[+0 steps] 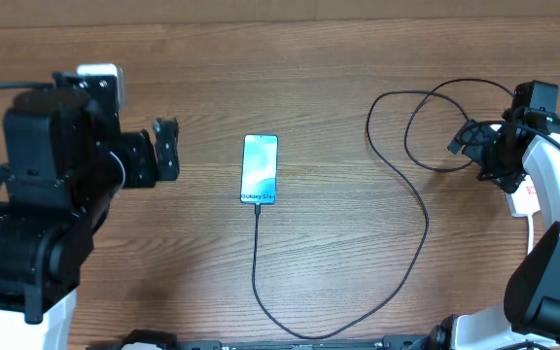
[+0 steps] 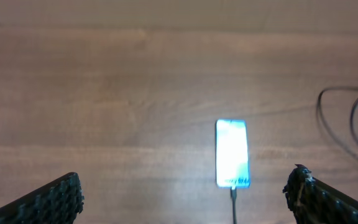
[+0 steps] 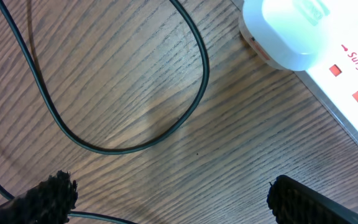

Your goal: Plug charger to phone and switch on socket

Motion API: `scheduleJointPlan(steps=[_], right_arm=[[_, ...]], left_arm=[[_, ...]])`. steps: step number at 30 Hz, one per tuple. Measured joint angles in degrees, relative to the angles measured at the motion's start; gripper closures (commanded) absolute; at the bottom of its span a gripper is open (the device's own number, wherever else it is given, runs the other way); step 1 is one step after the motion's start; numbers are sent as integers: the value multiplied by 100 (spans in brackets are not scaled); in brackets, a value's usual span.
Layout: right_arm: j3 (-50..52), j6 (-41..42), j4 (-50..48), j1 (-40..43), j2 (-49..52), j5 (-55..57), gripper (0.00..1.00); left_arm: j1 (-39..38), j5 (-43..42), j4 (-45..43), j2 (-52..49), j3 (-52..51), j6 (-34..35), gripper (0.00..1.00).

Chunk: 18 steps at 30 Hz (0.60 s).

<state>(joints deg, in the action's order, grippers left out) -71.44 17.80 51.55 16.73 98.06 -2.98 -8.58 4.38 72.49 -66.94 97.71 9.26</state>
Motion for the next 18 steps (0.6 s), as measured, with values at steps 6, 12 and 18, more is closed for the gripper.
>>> scheduleJointPlan(steps=[6,12,18], right_arm=[[0,0,-7,0,0,0,0],[0,-2,-4,0,0,0,0],[0,-2,0,0,0,-2,0]], left_arm=[[0,-2,9,393,-1034,0,0],[0,0,-9,737,-2151,0,0],[0,-2,-4,1152,-3318,-2,0]])
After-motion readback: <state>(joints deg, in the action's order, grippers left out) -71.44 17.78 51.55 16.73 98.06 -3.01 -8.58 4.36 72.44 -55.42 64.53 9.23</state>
